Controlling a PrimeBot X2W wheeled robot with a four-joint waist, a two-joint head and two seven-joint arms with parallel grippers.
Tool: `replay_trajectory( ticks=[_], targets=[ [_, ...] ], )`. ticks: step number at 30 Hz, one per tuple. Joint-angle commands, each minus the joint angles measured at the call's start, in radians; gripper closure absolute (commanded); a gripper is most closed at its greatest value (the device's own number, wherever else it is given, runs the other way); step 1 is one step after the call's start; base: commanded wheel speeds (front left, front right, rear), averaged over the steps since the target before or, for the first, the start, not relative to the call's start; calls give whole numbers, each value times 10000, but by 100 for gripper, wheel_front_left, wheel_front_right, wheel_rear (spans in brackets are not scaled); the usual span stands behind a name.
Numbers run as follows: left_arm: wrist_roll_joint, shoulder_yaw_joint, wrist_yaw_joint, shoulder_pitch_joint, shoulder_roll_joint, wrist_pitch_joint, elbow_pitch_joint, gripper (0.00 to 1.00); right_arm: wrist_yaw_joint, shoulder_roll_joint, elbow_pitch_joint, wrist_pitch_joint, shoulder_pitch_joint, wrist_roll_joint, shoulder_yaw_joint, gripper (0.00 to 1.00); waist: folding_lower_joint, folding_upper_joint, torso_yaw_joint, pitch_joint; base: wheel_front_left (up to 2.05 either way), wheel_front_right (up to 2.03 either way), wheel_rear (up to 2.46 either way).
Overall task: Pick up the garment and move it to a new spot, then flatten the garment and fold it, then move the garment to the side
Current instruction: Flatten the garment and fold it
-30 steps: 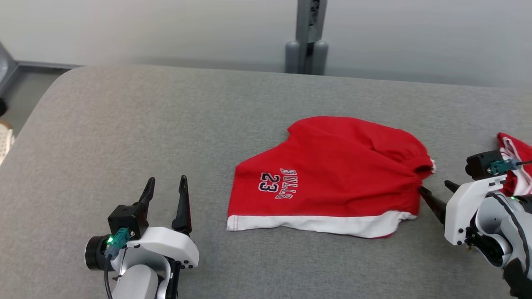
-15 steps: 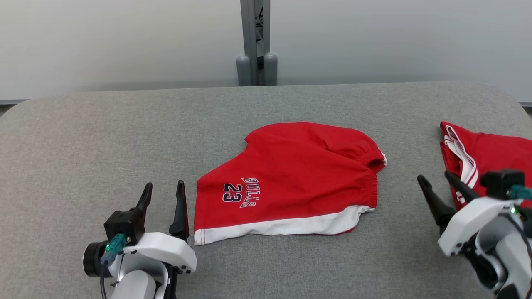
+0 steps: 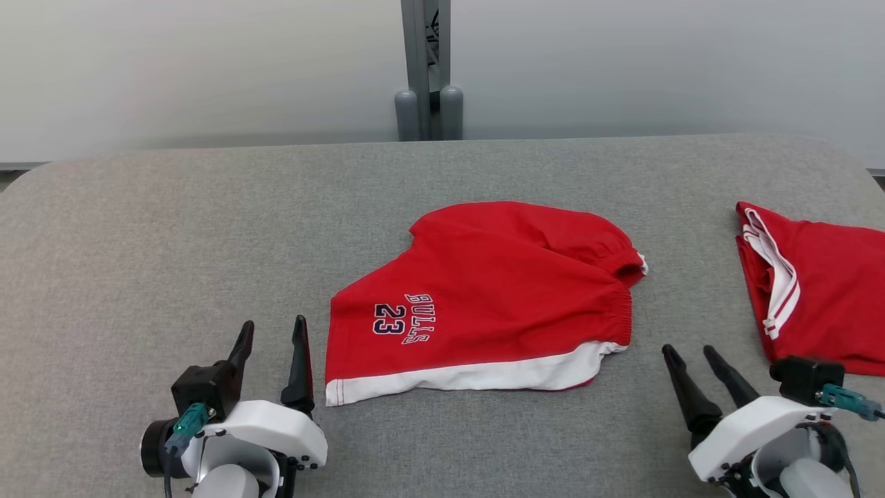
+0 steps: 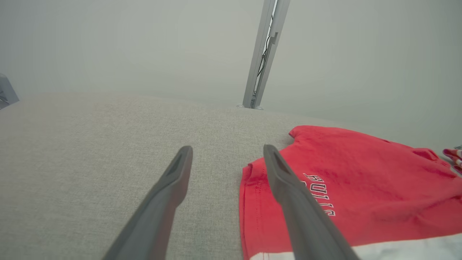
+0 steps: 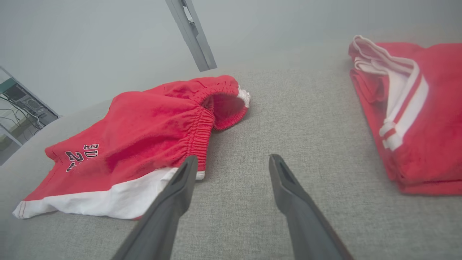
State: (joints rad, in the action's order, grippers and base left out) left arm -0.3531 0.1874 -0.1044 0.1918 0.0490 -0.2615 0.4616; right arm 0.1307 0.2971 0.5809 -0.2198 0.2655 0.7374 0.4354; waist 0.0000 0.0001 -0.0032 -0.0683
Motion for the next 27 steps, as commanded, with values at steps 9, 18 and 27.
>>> replay_trajectory(
  ticks=[9, 18, 27],
  targets=[
    [13, 281, 19, 275, 41, -34, 22, 0, 3, -372, 155, 1299, 96, 2090, 129, 0, 0, -1, 523, -315, 0, 0, 0],
    [57, 385, -12, 460, 40, -34, 43, 0, 3, -672, 722, 1817, 542, 3504, 3, 0, 0, -1, 1022, -571, 0, 0, 0],
    [114, 412, -51, 440, 36, -34, -14, 0, 3, -742, 1104, 1815, 800, 4344, 52, 0, 0, -1, 1305, -687, 0, 0, 0]
  ],
)
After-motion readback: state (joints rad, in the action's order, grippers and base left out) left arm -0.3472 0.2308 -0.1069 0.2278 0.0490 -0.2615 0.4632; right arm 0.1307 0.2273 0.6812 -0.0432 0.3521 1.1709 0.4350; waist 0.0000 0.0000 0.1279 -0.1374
